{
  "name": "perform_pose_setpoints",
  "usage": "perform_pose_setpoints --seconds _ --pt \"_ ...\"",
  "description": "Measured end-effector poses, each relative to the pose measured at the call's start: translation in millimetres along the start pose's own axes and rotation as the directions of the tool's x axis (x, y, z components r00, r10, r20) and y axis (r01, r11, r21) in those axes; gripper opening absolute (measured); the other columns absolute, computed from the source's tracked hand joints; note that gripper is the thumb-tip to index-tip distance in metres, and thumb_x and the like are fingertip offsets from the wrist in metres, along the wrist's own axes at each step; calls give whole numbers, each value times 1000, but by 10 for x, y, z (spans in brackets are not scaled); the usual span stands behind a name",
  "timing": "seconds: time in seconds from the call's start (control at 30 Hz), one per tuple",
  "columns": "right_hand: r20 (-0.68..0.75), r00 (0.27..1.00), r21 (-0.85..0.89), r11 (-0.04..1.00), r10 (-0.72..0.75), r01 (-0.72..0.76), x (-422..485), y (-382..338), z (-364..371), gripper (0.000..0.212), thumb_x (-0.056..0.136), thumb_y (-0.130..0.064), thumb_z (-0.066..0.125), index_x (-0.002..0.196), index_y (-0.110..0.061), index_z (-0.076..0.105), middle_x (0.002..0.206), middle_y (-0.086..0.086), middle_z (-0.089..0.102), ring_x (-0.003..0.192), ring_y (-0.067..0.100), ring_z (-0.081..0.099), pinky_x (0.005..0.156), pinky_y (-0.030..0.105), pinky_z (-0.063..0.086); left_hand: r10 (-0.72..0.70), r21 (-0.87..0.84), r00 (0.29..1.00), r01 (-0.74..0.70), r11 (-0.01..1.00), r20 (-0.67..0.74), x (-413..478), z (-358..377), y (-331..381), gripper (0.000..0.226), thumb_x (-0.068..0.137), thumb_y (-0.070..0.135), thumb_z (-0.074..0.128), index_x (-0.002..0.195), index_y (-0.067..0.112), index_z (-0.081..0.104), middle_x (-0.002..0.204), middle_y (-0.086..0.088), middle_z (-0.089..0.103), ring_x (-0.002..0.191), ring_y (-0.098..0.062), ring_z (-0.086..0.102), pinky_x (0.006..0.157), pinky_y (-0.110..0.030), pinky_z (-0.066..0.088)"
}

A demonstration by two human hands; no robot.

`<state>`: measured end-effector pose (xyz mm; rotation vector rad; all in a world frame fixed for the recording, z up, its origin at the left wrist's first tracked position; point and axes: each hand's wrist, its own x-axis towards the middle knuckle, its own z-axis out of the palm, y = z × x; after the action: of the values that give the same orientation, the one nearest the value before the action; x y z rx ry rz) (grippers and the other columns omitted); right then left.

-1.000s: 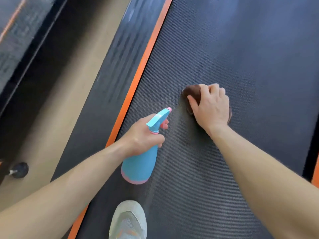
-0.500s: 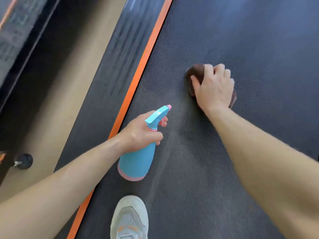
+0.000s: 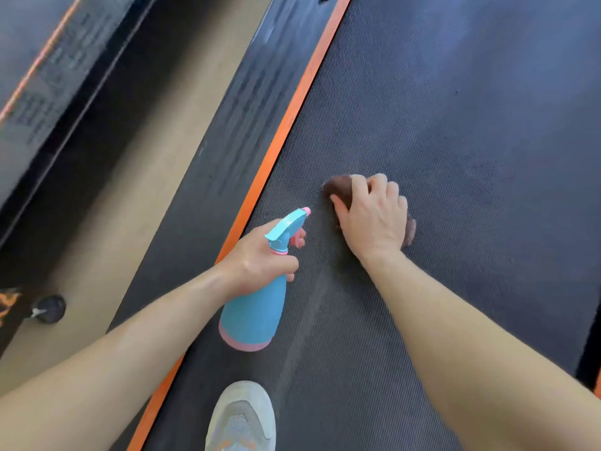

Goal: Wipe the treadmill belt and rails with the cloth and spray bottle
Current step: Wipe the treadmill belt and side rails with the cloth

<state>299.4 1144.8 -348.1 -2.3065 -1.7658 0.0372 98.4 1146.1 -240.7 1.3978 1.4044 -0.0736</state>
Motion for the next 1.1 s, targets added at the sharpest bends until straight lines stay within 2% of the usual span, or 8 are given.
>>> perform_pose_setpoints --seconds 0.1,0.27,0.4,0.5,0.63,0.8,0.9,1.1 --pt "14 997 12 997 70 -70 -100 -73 -18 42 93 -54 58 112 -17 60 105 11 56 92 34 53 75 45 43 -4 -6 1000 3 1000 -5 -29 -28 -30 40 81 6 69 113 30 65 108 10 68 86 -10 59 71 -26 44" --pt "78 987 47 989 -144 140 -1226 -6 -180 40 90 -52 61 110 -18 63 100 8 55 84 32 51 69 44 41 -11 -53 1000 10 999 -10 -81 -71 -18 48 81 3 70 106 43 64 113 12 69 89 -11 63 76 -27 47" --pt "85 964 12 968 -251 251 -970 38 -109 39 91 -55 59 107 -19 63 97 6 55 82 31 52 68 43 41 -23 -87 1000 22 996 -12 -45 -70 -68 44 79 6 69 112 35 67 115 7 70 103 -22 66 80 -27 48" --pt "20 994 -5 994 -106 106 -377 -77 -33 42 90 -56 60 109 -18 62 98 8 56 86 32 53 70 43 43 -3 -120 1000 0 993 -27 -20 -95 -98 58 84 -1 66 124 42 64 120 8 68 90 -5 65 71 -9 46" --pt "31 997 7 997 77 -77 -291 -270 -28 42 92 -54 58 111 -17 60 102 9 56 89 33 53 74 44 43 20 -121 998 -28 992 -65 -25 -168 -126 68 86 -4 65 133 44 60 115 6 66 69 6 60 60 -3 42" --pt "84 964 60 967 -252 247 -1339 -249 -126 38 89 -54 62 105 -20 62 96 5 55 80 31 53 67 42 42 34 -124 997 -43 991 -74 -8 -206 -208 77 84 -3 66 138 51 56 117 8 68 74 3 61 69 -9 45" --pt "76 939 20 942 -335 334 -1021 -193 -94 39 88 -57 62 103 -21 62 94 5 56 81 31 53 67 42 41 -11 -134 997 0 991 -80 -18 -194 -281 64 85 -1 69 122 51 62 99 15 69 75 -3 58 70 -20 44" --pt "35 998 2 999 43 -43 -81 -235 -28 43 91 -57 60 110 -18 61 103 9 57 91 34 54 75 44 44 9 -133 999 -15 991 -45 -55 -248 -365 78 86 -3 66 141 51 53 119 11 67 76 4 60 77 -20 45"
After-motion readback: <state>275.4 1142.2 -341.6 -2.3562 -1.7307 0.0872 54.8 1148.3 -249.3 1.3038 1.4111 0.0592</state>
